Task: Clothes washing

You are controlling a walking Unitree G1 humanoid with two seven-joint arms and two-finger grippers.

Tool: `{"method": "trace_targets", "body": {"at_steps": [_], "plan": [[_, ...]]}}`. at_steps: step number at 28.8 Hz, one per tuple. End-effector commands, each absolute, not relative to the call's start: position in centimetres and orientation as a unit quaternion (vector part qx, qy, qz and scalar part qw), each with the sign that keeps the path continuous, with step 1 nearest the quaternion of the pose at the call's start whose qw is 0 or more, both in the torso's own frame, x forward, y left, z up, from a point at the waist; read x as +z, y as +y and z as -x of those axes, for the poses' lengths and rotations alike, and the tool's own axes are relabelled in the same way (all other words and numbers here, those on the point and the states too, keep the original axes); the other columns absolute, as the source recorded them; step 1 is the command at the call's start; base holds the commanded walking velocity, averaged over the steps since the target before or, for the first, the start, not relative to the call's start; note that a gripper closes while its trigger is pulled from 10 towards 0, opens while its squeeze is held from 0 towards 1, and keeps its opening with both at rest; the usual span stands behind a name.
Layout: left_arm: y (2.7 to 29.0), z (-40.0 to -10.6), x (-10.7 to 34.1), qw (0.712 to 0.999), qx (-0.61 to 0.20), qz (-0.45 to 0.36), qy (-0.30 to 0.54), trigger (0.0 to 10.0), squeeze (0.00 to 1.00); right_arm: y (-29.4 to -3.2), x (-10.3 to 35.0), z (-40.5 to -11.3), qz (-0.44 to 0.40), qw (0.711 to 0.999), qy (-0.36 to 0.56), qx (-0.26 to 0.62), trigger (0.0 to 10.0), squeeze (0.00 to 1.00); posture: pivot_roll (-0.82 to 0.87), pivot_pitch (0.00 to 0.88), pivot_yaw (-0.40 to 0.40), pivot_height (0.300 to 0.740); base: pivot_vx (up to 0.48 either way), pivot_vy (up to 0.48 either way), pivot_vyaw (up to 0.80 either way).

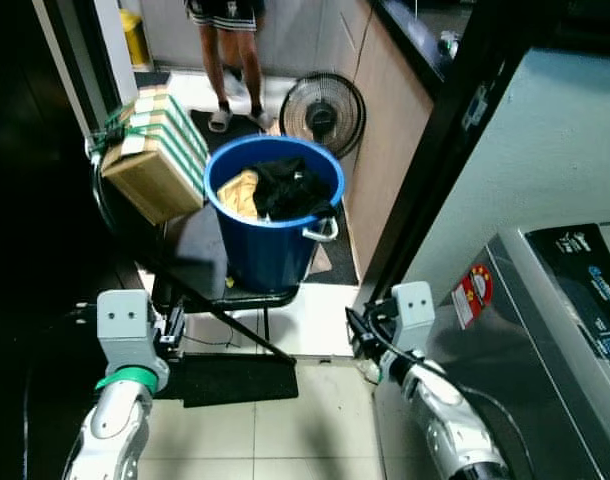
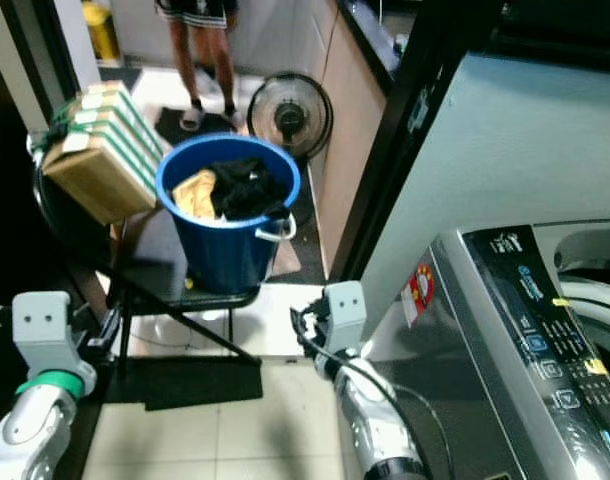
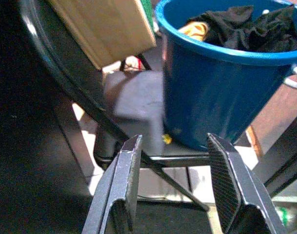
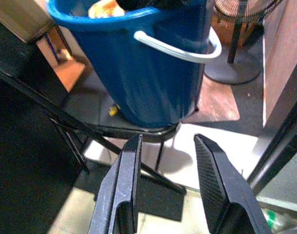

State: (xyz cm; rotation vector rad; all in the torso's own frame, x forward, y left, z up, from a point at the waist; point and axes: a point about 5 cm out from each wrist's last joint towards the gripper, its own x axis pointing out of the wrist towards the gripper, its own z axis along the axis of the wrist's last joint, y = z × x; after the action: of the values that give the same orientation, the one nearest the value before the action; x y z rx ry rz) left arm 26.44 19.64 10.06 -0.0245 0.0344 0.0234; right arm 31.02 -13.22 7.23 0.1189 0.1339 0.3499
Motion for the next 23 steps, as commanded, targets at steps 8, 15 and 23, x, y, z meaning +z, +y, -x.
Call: {"method": "trace_targets", "body": {"at_steps": [8, 15, 23], "plan": [[19.8, -26.2, 9.5, 0.999, 0.012, 0.025, 0.026, 10.0, 0.00, -13.4, 7.6, -31.3, -0.081, 0.982, 0.049, 0.165, 10.0, 0.00, 0.15, 0.029, -0.011, 0.740, 0.388, 0.000, 0.00], [19.7, -26.3, 9.6, 0.999, 0.010, 0.027, 0.023, 10.0, 0.00, -13.2, 8.1, -31.5, -0.081, 0.981, 0.040, 0.175, 10.0, 0.00, 0.15, 0.030, -0.009, 0.740, 0.388, 0.000, 0.00], [19.6, -26.4, 9.7, 0.999, 0.006, 0.027, 0.020, 10.0, 0.00, -12.8, 8.3, -31.5, -0.076, 0.978, 0.035, 0.190, 10.0, 0.00, 0.15, 0.030, -0.009, 0.740, 0.390, 0.000, 0.00]]}}
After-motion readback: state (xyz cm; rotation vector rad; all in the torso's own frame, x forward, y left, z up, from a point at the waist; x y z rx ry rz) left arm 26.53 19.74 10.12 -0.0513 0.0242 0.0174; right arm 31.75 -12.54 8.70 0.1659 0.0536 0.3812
